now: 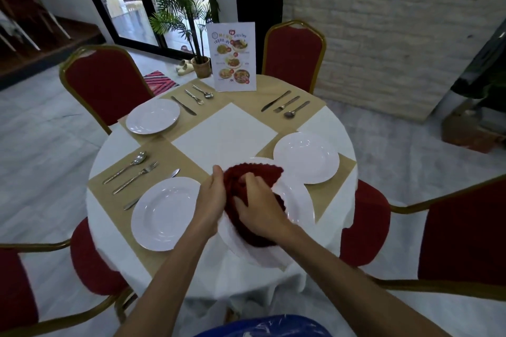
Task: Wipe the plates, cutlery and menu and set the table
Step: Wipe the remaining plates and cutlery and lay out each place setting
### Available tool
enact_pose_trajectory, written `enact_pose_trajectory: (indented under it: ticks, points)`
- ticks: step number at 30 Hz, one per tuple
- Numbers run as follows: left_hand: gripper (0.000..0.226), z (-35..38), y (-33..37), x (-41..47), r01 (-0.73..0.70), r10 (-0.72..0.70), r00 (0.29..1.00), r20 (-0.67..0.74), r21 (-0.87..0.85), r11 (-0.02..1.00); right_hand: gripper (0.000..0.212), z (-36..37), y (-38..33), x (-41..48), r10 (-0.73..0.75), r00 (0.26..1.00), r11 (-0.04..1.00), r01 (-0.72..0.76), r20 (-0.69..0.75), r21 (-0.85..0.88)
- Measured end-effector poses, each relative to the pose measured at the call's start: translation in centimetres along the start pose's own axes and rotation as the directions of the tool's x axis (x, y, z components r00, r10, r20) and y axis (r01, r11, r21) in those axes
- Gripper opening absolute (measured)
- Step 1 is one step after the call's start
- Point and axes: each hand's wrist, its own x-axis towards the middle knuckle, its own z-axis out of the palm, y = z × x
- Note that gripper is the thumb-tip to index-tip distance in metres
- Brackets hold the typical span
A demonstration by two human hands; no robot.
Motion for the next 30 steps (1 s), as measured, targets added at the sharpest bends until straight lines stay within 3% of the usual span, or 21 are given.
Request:
enact_pose_trajectory:
  ticks: [3,5,8,10,13,16,18,20,23,26,30]
  points:
    - [0.049,-2.2,0.3,1.2,-0.005,0.004,0.998,-0.064,-0.027,1.000,0.033,-0.2,0.1,-2.7,-0.144,0.961,0.982,0.168,0.236,-0.084]
    - [0.043,-3.7,0.2,1.5,0.042,-0.048,0.997,-0.065,-0.091,0.995,0.031,-2.3,1.0,-2.7,-0.165,0.947,0.958,0.220,0.275,-0.182]
    - [0.038,-4.3,0.3,1.3,0.065,-0.064,0.998,0.008,-0.143,0.988,0.025,-5.1,2.3,-0.5,-0.143,0.988,0.863,0.157,0.066,-0.480]
    - [0.039,-3.9,0.2,1.1,0.081,-0.072,0.995,0.074,-0.125,0.989,0.022,-5.8,2.6,1.5,-0.166,0.981,0.830,0.085,-0.099,-0.551]
    - [0.044,-2.8,0.0,0.9,0.081,-0.063,0.972,0.225,-0.072,0.994,0.037,-5.7,1.4,3.3,-0.268,0.952,0.911,0.201,-0.148,-0.359]
    - [0.041,-2.2,0.7,0.2,-0.034,0.028,0.958,0.287,0.016,0.999,0.046,-5.6,-0.1,3.9,-0.263,0.962,0.933,0.273,0.074,-0.233]
    - [0.045,-3.1,0.8,0.3,-0.074,0.060,0.967,0.248,0.045,0.996,0.038,-5.5,0.7,4.0,-0.226,0.971,0.937,0.240,0.081,-0.254]
    - [0.044,-4.9,0.6,0.8,-0.068,0.064,0.983,0.169,0.019,0.997,0.032,-6.0,2.6,3.7,-0.101,0.994,0.973,0.091,-0.038,-0.210]
    - [0.040,-6.5,0.0,1.7,-0.027,0.012,0.995,-0.097,-0.156,0.987,0.027,-5.5,4.6,2.4,0.157,0.975,0.987,-0.147,-0.155,0.070]
    - [0.038,-6.4,-0.7,2.7,-0.007,-0.093,0.943,-0.320,-0.297,0.955,0.026,-2.1,4.4,0.7,0.227,0.970,0.944,-0.196,-0.090,0.267]
    - [0.033,-6.5,-1.6,4.7,0.026,-0.128,0.942,-0.309,-0.315,0.949,0.027,-0.4,3.9,1.9,0.292,0.955,0.900,-0.256,-0.053,0.353]
